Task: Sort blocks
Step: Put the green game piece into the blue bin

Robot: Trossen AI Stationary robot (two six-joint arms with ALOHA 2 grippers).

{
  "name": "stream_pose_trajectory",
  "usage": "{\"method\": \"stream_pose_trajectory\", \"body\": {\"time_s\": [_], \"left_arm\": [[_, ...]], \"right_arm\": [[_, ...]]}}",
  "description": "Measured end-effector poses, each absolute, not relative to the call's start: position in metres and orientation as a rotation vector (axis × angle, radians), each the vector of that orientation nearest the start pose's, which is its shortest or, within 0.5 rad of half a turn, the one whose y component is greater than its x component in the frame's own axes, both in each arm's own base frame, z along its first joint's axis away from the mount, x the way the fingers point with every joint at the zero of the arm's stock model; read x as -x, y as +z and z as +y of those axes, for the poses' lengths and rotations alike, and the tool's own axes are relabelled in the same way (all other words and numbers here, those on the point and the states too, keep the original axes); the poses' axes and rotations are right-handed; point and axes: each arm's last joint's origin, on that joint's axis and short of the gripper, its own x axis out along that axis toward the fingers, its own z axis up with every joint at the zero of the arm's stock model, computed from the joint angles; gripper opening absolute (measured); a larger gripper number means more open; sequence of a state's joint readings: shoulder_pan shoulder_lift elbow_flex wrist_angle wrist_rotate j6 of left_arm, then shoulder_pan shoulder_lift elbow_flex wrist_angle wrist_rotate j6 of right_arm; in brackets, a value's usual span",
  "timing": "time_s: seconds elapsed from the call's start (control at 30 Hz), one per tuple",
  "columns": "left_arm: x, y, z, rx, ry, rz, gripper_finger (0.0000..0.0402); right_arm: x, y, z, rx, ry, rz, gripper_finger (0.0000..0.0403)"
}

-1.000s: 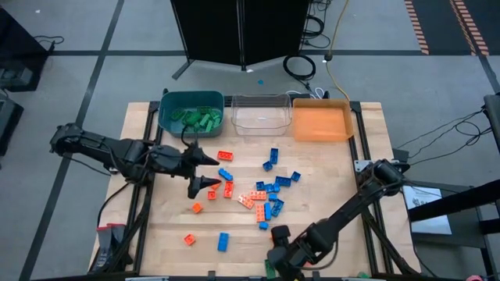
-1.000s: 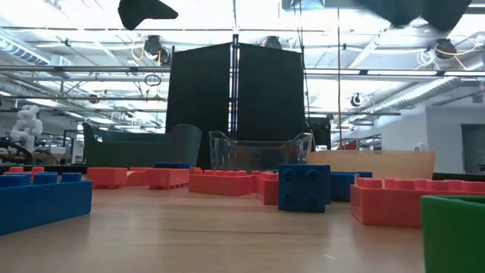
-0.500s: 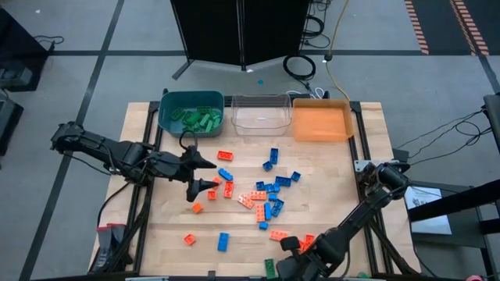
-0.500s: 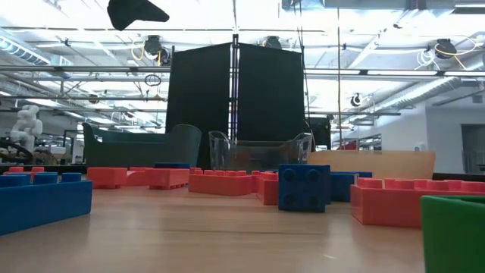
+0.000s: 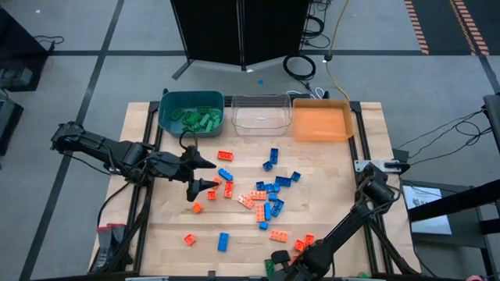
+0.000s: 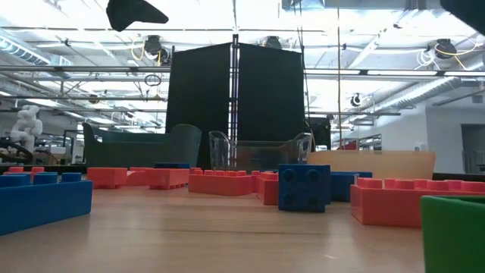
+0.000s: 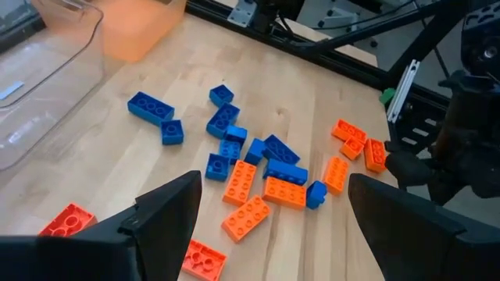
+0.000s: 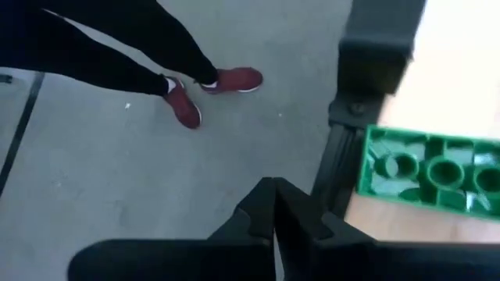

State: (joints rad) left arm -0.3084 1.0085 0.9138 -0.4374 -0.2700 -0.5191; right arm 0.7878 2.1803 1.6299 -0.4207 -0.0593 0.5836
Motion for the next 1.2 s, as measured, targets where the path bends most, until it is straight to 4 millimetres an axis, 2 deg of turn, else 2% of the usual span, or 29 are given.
{"method": "stream_pose_trajectory", "body": {"time_s": [0.23, 0.3, 0.4, 0.47, 0.6, 0.8, 0.9, 1.03, 1.2], "left_arm": [[-0.202, 0.312, -0.056, 0.342, 0.105, 0.543, 0.0329], [-0.201, 0.311, -0.056, 0.339, 0.107, 0.552, 0.0329], [-0.201, 0.310, -0.056, 0.338, 0.108, 0.557, 0.0329], [-0.201, 0.310, -0.056, 0.340, 0.103, 0.558, 0.0329], [-0.201, 0.310, -0.056, 0.338, 0.104, 0.563, 0.0329], [-0.200, 0.309, -0.058, 0.334, 0.094, 0.579, 0.0329], [-0.205, 0.305, -0.064, 0.335, 0.076, 0.591, 0.0329], [-0.218, 0.291, -0.078, 0.340, 0.079, 0.642, 0.0329], [-0.250, 0.261, -0.102, 0.304, 0.071, 0.672, 0.0329]], "right_arm": [[-0.339, 0.148, 0.318, -0.037, 0.484, 1.117, 0.0000], [-0.348, 0.145, 0.304, 0.027, 0.463, 1.127, 0.0000], [-0.362, 0.140, 0.268, 0.111, 0.387, 1.213, 0.0000], [-0.373, 0.142, 0.250, 0.139, 0.362, 1.208, 0.0000], [-0.389, 0.153, 0.229, 0.235, 0.395, 1.165, 0.0000], [-0.393, 0.192, 0.212, 0.338, 0.280, 1.185, 0.0000], [-0.388, 0.230, 0.208, 0.342, 0.248, 1.147, 0.0000], [-0.359, 0.299, 0.213, 0.314, 0.155, 1.046, 0.0000], [-0.301, 0.370, 0.215, 0.249, -0.022, 0.857, 0.0000]]}}
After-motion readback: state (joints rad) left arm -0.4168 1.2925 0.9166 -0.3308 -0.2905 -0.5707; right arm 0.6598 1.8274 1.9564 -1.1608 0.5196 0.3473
